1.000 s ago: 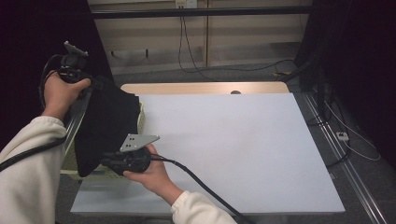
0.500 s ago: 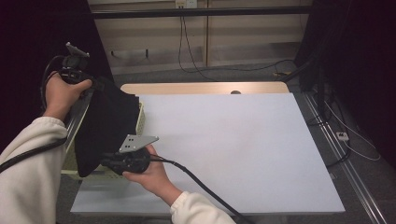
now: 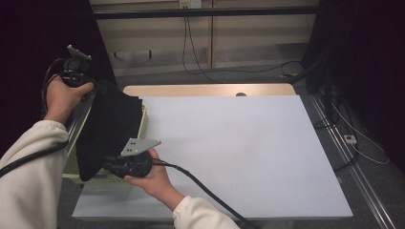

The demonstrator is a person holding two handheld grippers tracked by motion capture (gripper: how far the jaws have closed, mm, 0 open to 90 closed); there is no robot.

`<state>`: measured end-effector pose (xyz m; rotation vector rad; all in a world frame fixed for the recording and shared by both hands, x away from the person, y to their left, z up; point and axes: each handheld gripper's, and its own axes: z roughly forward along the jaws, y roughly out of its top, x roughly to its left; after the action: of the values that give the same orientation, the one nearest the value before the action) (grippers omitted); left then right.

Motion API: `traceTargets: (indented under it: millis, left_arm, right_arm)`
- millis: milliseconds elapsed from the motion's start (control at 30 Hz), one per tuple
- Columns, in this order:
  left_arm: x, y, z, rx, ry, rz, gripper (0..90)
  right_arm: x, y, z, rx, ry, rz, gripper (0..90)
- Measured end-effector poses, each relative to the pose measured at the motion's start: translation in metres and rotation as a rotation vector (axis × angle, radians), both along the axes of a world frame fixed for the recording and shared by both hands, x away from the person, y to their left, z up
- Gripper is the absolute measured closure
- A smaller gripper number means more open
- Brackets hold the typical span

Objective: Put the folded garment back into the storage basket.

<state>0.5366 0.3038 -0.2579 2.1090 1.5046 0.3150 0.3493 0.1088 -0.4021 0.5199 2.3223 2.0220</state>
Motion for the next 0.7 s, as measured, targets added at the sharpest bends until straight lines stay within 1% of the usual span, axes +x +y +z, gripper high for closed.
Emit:
traceTargets:
  millis: [100, 200, 233, 467, 700]
  left_arm:
    - [-0.0004, 0.0022, -0.0010, 0.000, -0.001, 0.003, 84.5]
    - [-0.0005, 0.0052, -0.0029, -0.002, 0.004, 0.001, 84.5]
    - [-0.0006, 0.0059, -0.0040, -0.006, 0.003, 0.005, 84.4]
    - [-0.0022, 0.0097, -0.0070, -0.016, 0.003, 0.012, 84.4]
    - [-0.0022, 0.0099, -0.0099, -0.013, 0.007, 0.012, 84.4]
  right_arm:
    - [-0.0007, 0.0027, -0.0016, -0.005, -0.004, 0.010, 80.7]
    - [-0.0022, 0.0057, -0.0045, -0.025, -0.007, 0.012, 80.6]
    - [-0.0022, 0.0066, -0.0052, -0.024, -0.002, 0.012, 80.6]
    - [-0.0026, 0.0082, -0.0057, -0.030, -0.008, 0.017, 80.5]
    - [-0.0020, 0.0096, -0.0082, -0.032, -0.006, 0.016, 80.4]
